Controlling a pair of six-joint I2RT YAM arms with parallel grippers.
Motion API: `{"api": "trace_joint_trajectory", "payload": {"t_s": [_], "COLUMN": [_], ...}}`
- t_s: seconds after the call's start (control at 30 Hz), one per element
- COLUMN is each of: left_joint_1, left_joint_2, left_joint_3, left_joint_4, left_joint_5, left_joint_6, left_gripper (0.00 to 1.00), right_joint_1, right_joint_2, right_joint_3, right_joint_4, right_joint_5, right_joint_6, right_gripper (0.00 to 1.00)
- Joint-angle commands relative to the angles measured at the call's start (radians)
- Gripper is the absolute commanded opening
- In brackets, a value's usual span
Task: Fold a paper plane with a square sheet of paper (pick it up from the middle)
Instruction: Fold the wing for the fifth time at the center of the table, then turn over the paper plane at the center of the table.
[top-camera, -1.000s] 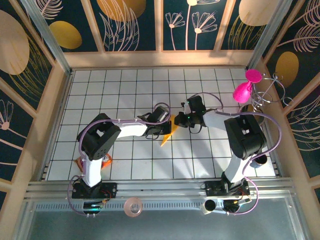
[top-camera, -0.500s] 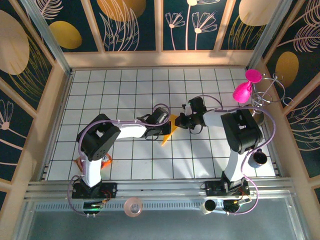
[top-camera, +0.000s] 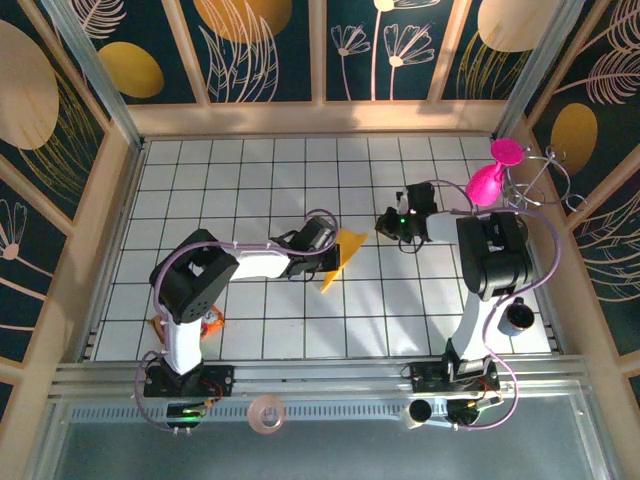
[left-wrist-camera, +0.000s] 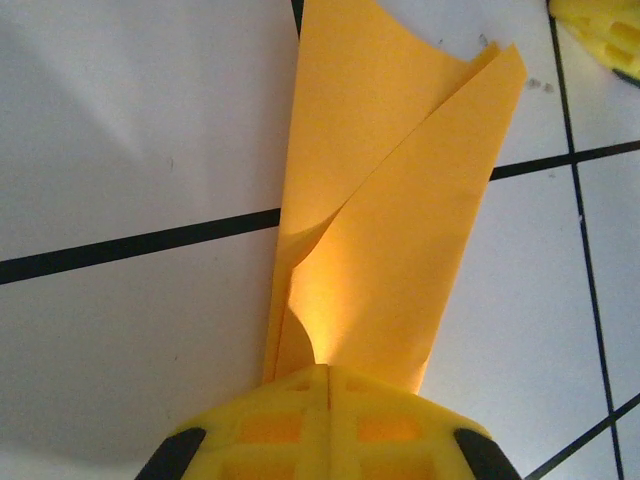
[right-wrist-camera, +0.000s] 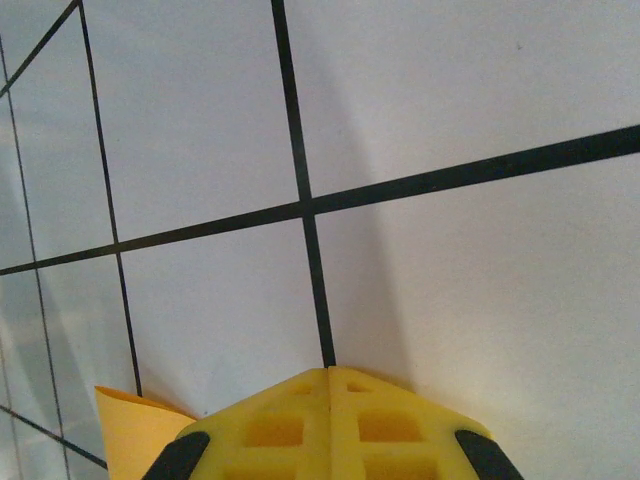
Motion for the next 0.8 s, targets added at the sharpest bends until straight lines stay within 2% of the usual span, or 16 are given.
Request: {"api": "trace_joint_trajectory", "payload": {"t_s": [0.0,0.13,0.33,0.47,0.57,0.67,0.77], "left_joint_1": [0.01,0.026,0.097,0.156,0.189,0.214,0.23], "left_joint_2": [-0.024,-0.128,-0.283,-0.354,-0.387,-0.411,-0.431], "left_joint_3": [0.047,0.055,-0.086,-0.219,-0.285,-0.335,-0.384], "left_joint_4": [-0.141,-0.095,-0.057,-0.001,0.024,0.046,0.073], "left_joint_5": [0.003,0.004,-0.056,-0.079,-0.097,-0.117,-0.123], "left_joint_6": [0.03,0.023,0.017,0.006,0.012,0.015,0.019], "left_gripper": [0.04,0.21,0.53,0.67,0.78,0.86,0.92], "right_joint_1": [0.061,0.117,0.259,0.378,0.448,0.502,0.538], "right_joint_2": [-0.126,-0.234,-0.306,-0.281,-0.243,-0.184,-0.125], "right_joint_3": [-0.004,-0.047,-0.056,-0.008,0.037,0.104,0.157], "right_joint_4": [-0.041,-0.088,-0.198,-0.283,-0.335,-0.418,-0.471], "right_joint_5": [0.094,0.173,0.296,0.384,0.446,0.557,0.617], "right_joint_6": [-0.008,0.028,0.121,0.218,0.297,0.373,0.432], "right_gripper": [0.0,0.08,0.35,0.5,0.57,0.6,0.61]}}
